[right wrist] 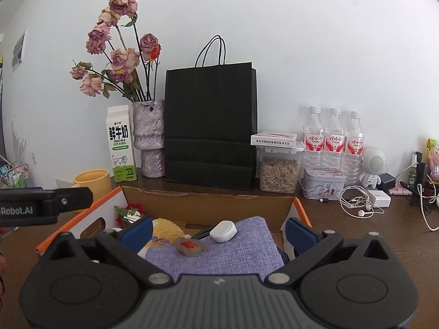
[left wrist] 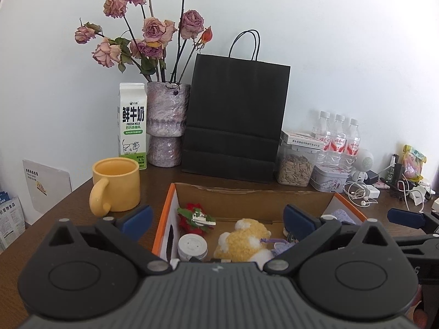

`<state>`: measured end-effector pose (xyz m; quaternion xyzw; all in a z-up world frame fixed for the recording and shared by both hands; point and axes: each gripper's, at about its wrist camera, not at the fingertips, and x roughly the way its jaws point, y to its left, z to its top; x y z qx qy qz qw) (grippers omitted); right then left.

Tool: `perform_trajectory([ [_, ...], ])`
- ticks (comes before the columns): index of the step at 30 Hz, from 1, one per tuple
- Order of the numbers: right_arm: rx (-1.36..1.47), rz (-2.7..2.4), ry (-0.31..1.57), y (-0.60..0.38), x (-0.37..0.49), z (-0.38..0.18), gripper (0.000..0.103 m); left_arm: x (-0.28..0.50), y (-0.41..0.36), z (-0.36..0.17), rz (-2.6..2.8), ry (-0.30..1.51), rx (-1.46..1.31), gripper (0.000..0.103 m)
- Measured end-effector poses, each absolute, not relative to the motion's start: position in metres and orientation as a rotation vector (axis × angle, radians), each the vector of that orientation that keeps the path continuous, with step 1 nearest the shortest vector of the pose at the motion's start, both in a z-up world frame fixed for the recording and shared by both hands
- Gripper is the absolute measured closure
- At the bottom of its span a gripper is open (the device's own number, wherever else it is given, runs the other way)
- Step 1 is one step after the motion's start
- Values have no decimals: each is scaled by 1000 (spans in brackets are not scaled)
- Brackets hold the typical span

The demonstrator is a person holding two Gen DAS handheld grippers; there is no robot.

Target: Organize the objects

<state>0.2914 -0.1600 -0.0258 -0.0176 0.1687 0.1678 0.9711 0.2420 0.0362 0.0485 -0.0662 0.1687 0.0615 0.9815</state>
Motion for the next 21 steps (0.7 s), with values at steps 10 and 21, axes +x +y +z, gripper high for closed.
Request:
perform_trajectory([
  [10,-33,347,395,-183,227,-22,0,182,34,42,144,435,-100,0],
  [21,-17,346,450,-195,181,-28,0,131,25,34,143,490,-80,0],
])
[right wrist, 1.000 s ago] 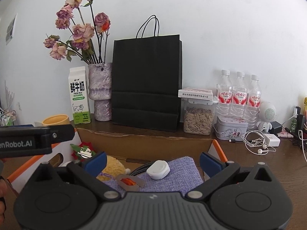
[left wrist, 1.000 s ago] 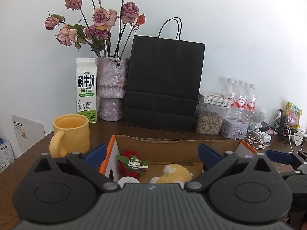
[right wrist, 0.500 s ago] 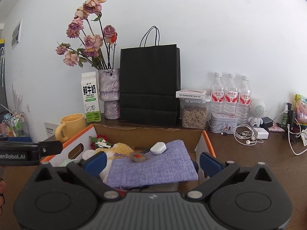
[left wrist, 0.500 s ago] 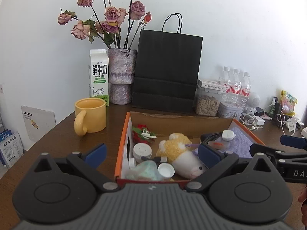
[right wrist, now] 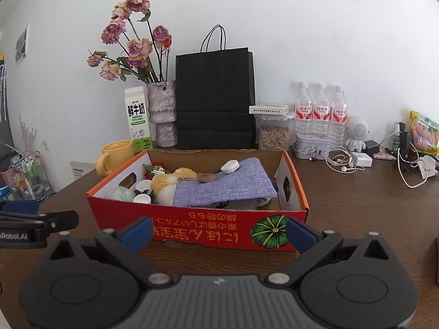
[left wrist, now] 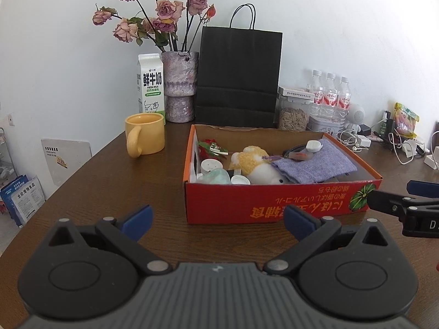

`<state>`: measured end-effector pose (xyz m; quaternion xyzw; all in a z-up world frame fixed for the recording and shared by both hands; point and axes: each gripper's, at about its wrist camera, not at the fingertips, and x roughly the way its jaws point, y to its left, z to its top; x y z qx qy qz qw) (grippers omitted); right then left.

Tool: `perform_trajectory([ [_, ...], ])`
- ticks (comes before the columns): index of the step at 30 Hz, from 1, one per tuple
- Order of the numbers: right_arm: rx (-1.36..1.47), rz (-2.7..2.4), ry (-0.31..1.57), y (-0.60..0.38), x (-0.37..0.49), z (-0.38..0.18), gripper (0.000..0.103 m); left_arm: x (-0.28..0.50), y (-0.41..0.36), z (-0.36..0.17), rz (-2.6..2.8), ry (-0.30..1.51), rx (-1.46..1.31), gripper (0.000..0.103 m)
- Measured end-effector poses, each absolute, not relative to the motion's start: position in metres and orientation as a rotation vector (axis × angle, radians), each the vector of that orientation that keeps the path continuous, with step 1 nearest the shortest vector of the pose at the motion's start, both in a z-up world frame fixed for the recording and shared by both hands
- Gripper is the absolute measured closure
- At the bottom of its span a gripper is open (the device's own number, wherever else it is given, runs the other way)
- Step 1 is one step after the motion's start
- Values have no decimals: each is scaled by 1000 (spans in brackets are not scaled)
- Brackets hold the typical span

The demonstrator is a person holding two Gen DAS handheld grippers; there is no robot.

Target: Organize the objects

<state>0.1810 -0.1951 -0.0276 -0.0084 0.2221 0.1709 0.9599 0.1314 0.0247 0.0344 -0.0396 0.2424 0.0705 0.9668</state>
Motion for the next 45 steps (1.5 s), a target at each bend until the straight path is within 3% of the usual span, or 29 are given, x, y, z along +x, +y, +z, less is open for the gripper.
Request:
perform_trajectory([
  [45,-16,339,450,-199,168,-26,0,121,19,34,136,516,-74,0],
])
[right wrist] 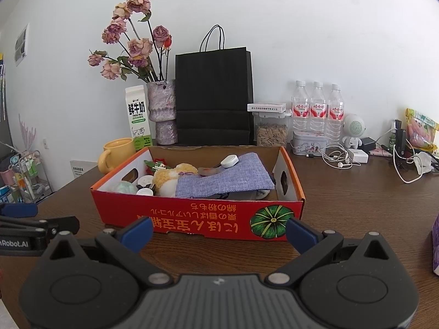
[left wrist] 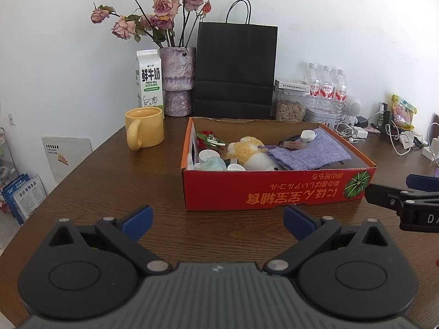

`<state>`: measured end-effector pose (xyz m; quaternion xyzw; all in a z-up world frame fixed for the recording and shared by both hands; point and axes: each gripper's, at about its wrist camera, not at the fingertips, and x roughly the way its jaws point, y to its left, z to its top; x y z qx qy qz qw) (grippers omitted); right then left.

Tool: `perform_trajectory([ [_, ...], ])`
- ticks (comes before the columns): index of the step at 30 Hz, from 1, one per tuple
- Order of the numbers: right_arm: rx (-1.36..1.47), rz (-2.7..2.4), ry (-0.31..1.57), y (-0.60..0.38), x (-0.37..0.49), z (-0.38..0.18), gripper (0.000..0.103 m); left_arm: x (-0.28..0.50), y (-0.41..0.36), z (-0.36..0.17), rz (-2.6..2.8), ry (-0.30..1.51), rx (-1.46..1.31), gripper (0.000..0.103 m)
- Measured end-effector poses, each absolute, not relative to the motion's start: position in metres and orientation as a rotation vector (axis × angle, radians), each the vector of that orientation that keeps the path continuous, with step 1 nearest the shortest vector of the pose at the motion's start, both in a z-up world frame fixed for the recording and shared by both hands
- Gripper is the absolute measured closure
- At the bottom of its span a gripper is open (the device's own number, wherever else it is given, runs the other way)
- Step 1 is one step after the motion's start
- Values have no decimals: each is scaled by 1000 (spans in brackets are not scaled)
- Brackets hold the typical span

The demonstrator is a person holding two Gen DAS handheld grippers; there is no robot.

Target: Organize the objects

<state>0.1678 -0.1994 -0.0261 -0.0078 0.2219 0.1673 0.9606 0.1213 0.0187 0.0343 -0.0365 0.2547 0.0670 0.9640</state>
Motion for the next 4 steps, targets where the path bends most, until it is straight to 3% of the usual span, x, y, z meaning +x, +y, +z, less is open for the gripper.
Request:
perform_trajectory([
  [4,-17,339,451,-199,168,-27,0,121,19,33,140,517,-72,0],
])
